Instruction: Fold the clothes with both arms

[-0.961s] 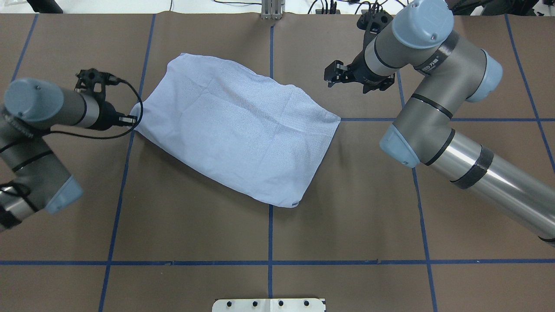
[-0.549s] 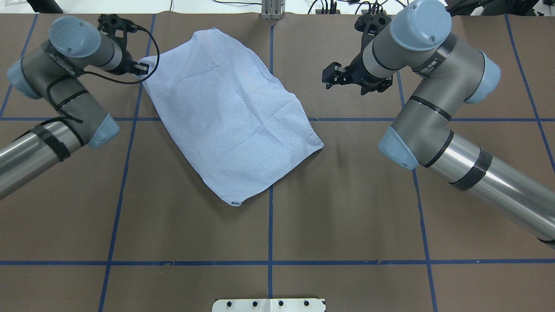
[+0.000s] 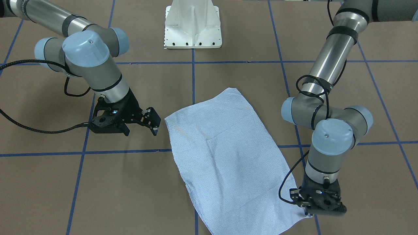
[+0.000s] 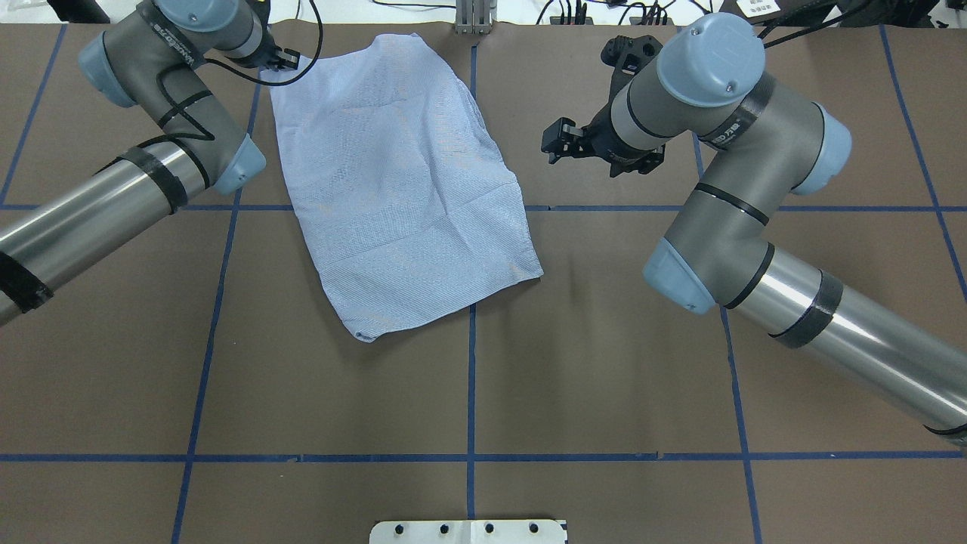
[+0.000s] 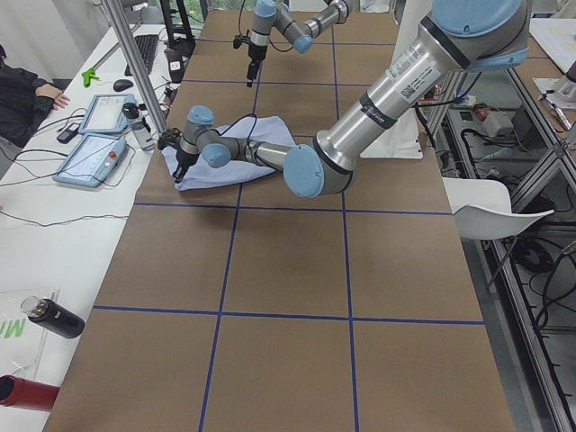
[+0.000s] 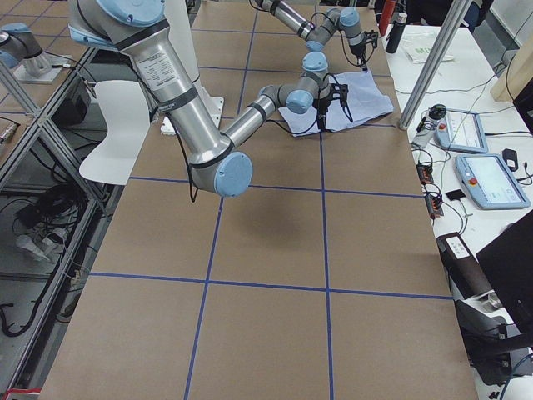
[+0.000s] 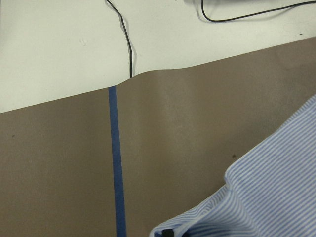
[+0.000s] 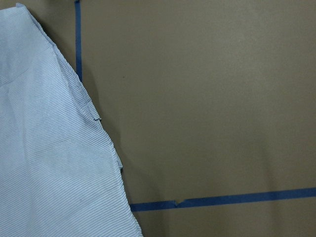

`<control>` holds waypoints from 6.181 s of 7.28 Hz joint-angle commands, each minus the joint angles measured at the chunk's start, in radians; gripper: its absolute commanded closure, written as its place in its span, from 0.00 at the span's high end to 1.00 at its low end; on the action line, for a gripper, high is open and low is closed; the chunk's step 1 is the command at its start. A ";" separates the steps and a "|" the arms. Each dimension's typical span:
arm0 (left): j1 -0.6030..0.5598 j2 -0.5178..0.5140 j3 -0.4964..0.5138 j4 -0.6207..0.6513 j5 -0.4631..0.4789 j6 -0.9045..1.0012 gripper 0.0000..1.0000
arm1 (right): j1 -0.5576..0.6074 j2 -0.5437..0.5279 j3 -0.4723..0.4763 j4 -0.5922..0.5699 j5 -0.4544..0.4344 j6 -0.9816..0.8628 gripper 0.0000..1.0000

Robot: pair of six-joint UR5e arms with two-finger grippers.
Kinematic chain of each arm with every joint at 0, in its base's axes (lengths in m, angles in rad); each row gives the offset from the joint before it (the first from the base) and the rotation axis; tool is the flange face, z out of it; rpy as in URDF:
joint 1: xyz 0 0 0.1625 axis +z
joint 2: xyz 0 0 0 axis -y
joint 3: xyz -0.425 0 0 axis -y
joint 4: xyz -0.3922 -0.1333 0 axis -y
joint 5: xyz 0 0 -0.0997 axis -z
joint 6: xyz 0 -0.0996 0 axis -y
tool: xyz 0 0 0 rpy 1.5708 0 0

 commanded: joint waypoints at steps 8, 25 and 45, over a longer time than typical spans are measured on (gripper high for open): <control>-0.022 0.354 -0.523 -0.005 -0.246 -0.140 1.00 | -0.285 0.128 -0.101 -0.141 -0.252 0.687 0.79; -0.008 0.358 -0.515 -0.005 -0.247 -0.143 1.00 | -0.325 0.177 -0.186 -0.141 -0.313 0.749 0.00; 0.615 0.667 -1.036 -0.018 -0.057 -1.091 0.00 | -0.445 -0.060 0.237 -0.209 -0.358 0.776 0.00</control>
